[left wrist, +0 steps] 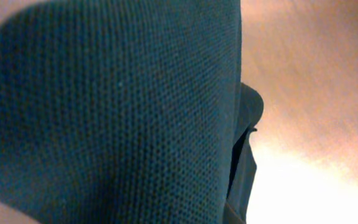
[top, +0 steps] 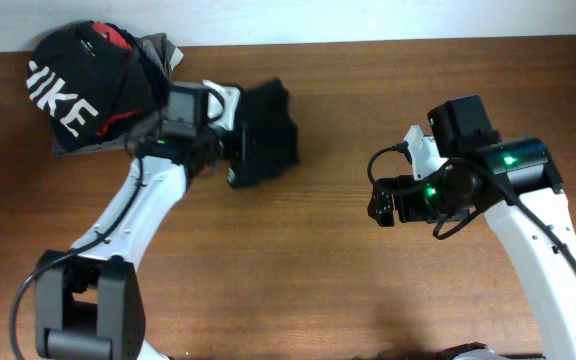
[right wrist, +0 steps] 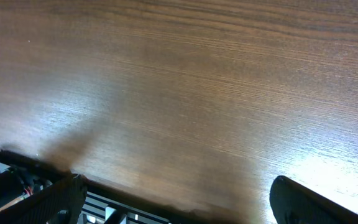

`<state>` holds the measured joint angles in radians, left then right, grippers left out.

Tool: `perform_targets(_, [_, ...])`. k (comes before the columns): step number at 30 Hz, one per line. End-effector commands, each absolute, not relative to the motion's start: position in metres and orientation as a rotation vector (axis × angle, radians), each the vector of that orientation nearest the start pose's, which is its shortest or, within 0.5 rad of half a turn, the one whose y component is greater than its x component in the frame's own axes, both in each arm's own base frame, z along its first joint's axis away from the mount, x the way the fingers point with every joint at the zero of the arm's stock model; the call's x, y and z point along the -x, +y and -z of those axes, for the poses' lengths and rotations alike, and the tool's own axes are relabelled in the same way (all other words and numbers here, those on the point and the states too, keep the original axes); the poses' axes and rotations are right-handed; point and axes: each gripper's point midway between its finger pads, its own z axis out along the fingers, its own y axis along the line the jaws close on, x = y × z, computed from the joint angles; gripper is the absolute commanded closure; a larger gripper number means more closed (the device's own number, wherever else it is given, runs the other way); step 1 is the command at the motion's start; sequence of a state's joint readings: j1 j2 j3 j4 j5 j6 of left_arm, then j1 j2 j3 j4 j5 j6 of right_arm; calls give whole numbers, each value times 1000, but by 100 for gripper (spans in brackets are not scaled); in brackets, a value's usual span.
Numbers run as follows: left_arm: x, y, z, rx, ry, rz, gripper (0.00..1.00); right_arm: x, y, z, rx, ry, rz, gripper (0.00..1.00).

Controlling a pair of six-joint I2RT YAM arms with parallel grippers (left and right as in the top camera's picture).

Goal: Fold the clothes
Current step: 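Carry the pants with the left gripper onto the clothes stack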

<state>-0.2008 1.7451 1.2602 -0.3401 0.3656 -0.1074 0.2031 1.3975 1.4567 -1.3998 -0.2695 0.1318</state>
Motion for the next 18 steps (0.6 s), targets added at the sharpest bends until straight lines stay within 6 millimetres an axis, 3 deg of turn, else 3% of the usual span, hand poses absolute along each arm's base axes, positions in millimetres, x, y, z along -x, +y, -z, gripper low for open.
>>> perform_targets(1, [-486,-115,-179,-241,2239,437,100,-257,94,-221,133,2907,-424,1])
perform_targets(9, [-526,-30,-229,-82,2048,312,100,-255,94,-220,132,2913,-424,1])
perform_targets(18, [-540,81,-266,80,1873,153,100,-247,93,-219,127,2947,-420,1])
